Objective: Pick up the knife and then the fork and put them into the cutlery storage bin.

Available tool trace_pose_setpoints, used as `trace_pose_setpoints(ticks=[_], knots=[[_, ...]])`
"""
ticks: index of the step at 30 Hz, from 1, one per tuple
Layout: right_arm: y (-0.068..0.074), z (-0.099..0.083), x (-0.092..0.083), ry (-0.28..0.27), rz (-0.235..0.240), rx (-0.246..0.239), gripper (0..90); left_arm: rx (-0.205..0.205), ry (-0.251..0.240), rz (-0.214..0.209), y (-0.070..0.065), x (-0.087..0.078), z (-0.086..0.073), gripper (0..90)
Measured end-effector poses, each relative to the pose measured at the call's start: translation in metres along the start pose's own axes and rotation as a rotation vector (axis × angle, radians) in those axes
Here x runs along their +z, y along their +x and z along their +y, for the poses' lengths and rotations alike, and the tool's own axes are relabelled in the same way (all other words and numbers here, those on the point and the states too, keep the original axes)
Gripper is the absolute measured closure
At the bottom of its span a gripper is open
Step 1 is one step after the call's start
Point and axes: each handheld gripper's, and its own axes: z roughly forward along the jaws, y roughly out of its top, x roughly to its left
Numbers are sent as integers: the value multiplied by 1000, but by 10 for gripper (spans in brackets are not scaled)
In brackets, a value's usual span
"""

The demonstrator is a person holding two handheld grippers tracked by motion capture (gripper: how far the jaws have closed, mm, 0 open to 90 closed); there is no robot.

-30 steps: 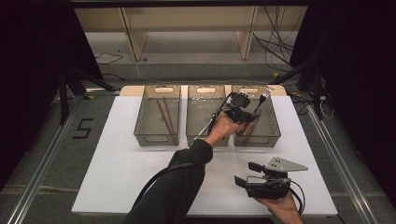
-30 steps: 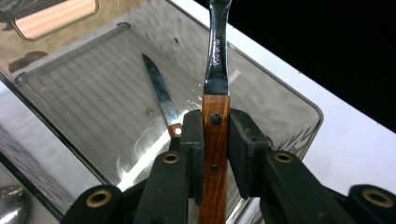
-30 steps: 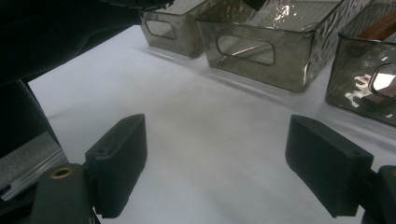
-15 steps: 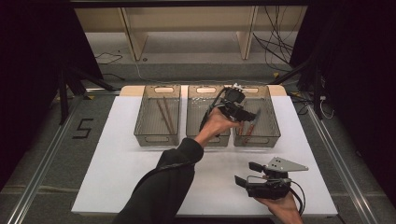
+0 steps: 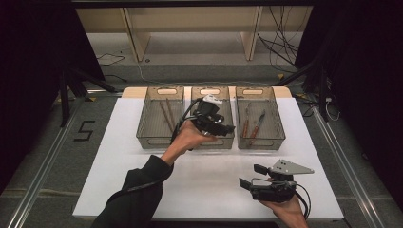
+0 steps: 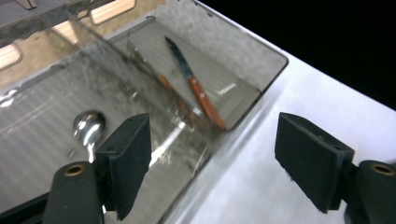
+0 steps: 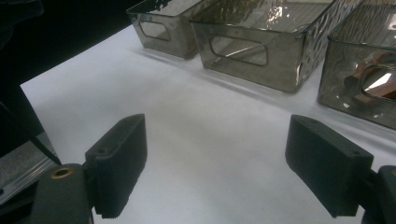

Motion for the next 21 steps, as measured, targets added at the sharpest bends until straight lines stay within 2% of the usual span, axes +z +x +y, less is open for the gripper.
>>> trace_pose_setpoints(ticks=[8, 14, 17, 20, 21], knots=[[0, 0, 0, -5, -6, 4, 216, -19, -25, 0, 5, -31, -41, 230], [0, 0, 0, -11, -10, 5, 216, -6, -35, 8, 5, -50, -67, 207], [0, 0, -1, -15, -12, 6, 216, -5, -43, 25, 6, -59, -78, 195], [0, 0, 0, -17, -14, 6, 216, -31, -58, 13, 7, -68, -94, 185], [1, 0, 0, -15, -14, 8, 216, -28, -63, 16, 7, -71, -100, 179]])
